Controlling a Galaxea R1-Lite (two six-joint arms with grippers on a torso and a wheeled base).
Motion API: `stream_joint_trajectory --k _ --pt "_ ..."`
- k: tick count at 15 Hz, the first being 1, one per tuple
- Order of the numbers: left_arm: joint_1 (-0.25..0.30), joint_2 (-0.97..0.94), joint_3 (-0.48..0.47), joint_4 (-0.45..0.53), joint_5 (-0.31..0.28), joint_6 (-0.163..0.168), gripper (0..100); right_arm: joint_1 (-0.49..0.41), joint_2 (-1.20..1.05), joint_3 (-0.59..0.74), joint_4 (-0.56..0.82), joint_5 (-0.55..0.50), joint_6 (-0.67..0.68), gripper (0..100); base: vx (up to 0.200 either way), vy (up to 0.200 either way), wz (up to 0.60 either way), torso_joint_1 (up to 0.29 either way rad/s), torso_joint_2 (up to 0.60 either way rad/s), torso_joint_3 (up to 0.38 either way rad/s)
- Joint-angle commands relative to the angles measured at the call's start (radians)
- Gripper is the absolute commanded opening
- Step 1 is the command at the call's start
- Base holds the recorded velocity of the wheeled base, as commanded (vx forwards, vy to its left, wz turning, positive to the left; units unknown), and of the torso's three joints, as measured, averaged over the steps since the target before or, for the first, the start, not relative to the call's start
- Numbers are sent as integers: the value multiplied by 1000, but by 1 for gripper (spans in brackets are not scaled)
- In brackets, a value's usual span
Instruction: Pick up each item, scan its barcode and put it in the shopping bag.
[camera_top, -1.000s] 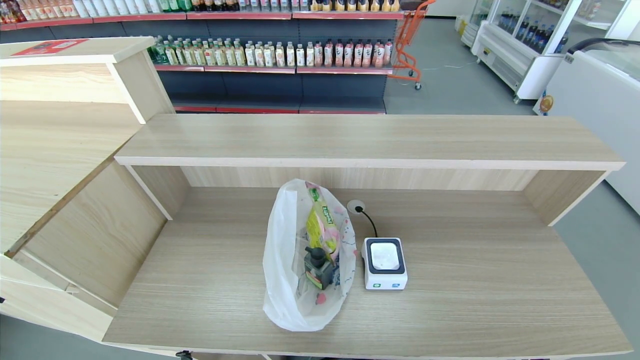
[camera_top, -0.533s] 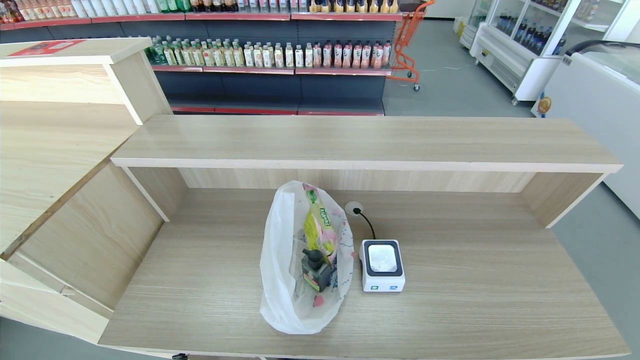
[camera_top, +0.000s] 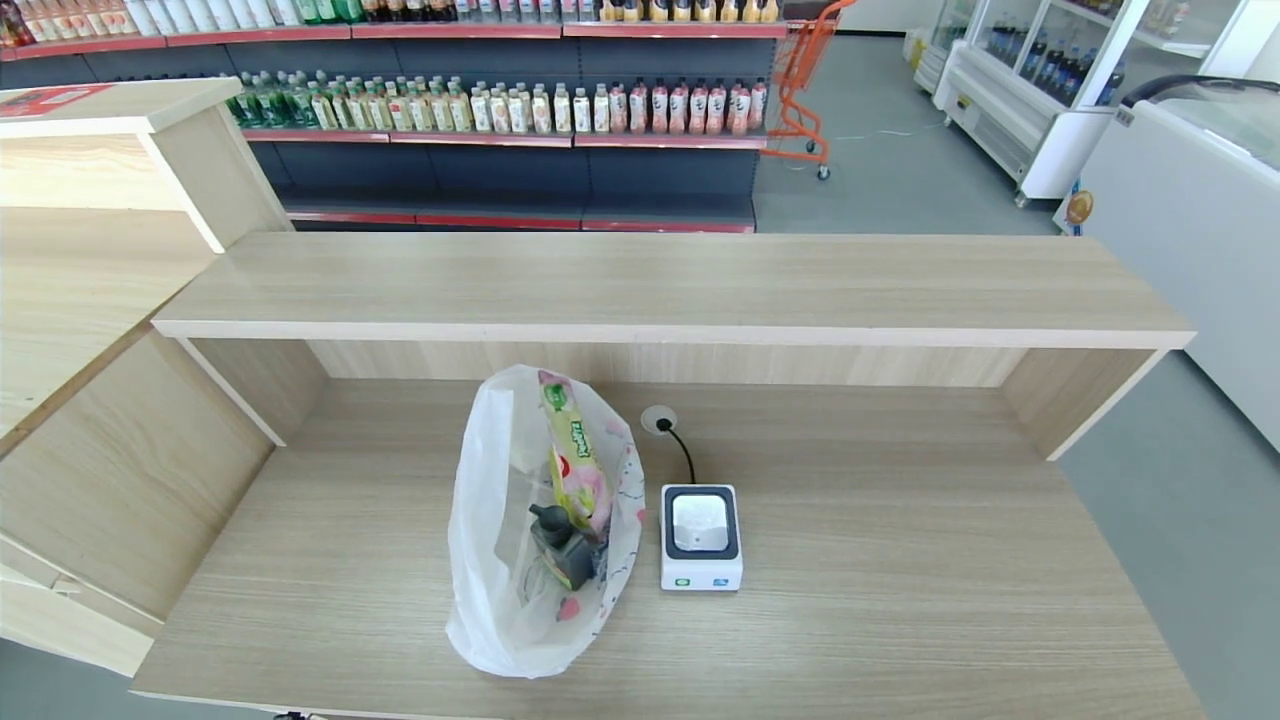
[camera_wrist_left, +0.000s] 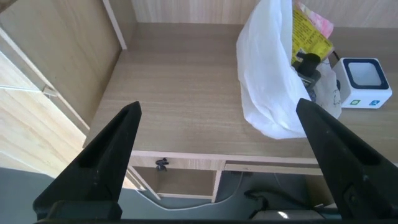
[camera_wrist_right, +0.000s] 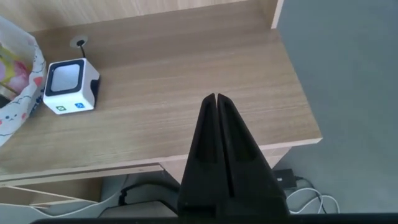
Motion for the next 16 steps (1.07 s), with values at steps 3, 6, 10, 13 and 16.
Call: stream_joint_trajectory --k 3,6,10,13,16 --pt "2 1 0 0 0 0 100 1 3 1 0 0 0 0 200 0 0 -1 -1 2" --pt "2 1 0 0 0 0 100 1 3 -1 0 -2 0 0 0 0 0 0 0 0" --pt "2 1 0 0 0 0 100 1 3 -1 0 0 0 0 0 0 0 0 0 0" --pt "2 1 0 0 0 0 100 1 3 -1 0 0 0 0 0 0 0 0 0 0" --pt "2 1 0 0 0 0 100 1 3 1 0 0 0 0 0 0 0 0 0 0"
